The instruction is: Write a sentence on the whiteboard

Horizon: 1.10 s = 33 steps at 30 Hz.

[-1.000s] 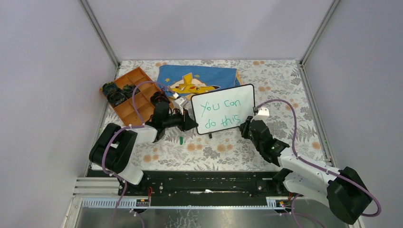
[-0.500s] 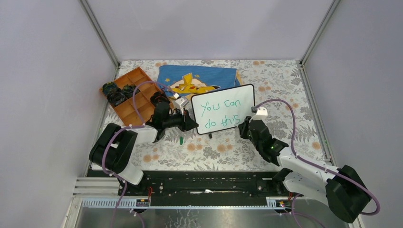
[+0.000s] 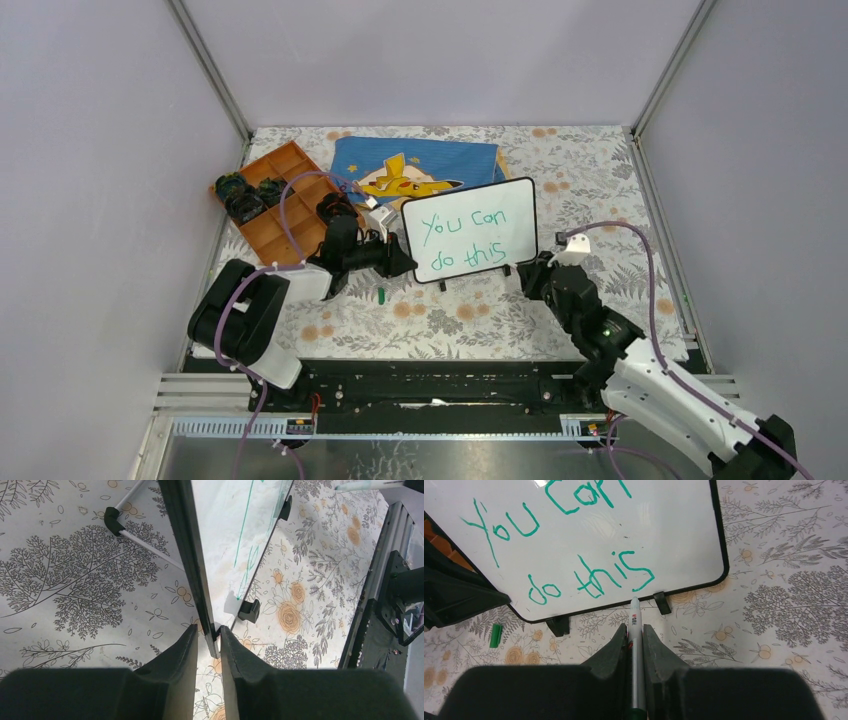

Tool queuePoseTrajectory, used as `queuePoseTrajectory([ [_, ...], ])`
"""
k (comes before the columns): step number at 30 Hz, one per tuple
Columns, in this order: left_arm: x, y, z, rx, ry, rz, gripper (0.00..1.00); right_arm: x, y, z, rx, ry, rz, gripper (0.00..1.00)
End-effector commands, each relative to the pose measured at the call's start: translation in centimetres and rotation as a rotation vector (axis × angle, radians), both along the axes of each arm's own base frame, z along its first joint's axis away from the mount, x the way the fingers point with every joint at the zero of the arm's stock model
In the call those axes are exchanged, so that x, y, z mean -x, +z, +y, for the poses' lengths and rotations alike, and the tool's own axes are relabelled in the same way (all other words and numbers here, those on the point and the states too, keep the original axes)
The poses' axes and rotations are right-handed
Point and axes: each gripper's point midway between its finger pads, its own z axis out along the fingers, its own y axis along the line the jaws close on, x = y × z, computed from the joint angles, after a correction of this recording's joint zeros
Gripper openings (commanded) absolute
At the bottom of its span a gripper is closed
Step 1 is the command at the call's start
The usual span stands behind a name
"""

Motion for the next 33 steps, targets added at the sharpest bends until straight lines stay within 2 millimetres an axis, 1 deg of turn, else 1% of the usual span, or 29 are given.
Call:
queuePoseTrajectory([
  [1,-0.5,0.6,0.3,-0.026,0.017,-0.049,0.30,1.0,1.5,-1.7,0.010,-0.035,-0.017,0.00],
  [4,-0.5,0.8,0.3,-0.024,0.020,-0.055,0.33,1.4,2.2,-2.4,-0.003,-0.049,-0.043,0.00],
  [9,-0.6,0.6,0.4,-0.032,0.031,-0.049,0.35,1.6,2.6,-3.9,-0.022,-0.111,-0.098,0.00],
  [12,-0.7,0.5,0.6,-0.040,0.041,-0.049,0.37,1.6,2.9,-4.3,-0.035,-0.123,-0.127,0.00],
  [15,-0.7,0.6,0.6,-0.040,0.044,-0.053,0.39,1.4,3.4,-4.0,-0.055,-0.114,-0.164,0.00],
  [19,-0.7,0.9,0.5,-0.032,0.041,-0.056,0.39,0.9,4.1,-3.0,-0.083,-0.074,-0.213,0.00],
  [23,-0.7,1.0,0.4,-0.031,0.039,-0.060,0.39,0.1,5.2,-3.0,-0.100,-0.099,-0.273,0.00],
  [25,-0.7,1.0,0.4,-0.031,0.039,-0.060,0.39,-0.4,5.5,-2.9,-0.082,-0.100,-0.294,0.00],
  [28,-0.6,0.8,0.3,-0.032,0.035,-0.052,0.39,-1.2,5.1,-2.7,-0.054,-0.111,-0.293,0.00],
  [33,-0.8,0.9,0.3,-0.036,0.039,-0.063,0.39,-2.1,6.1,-2.6,-0.041,-0.132,-0.325,0.00],
])
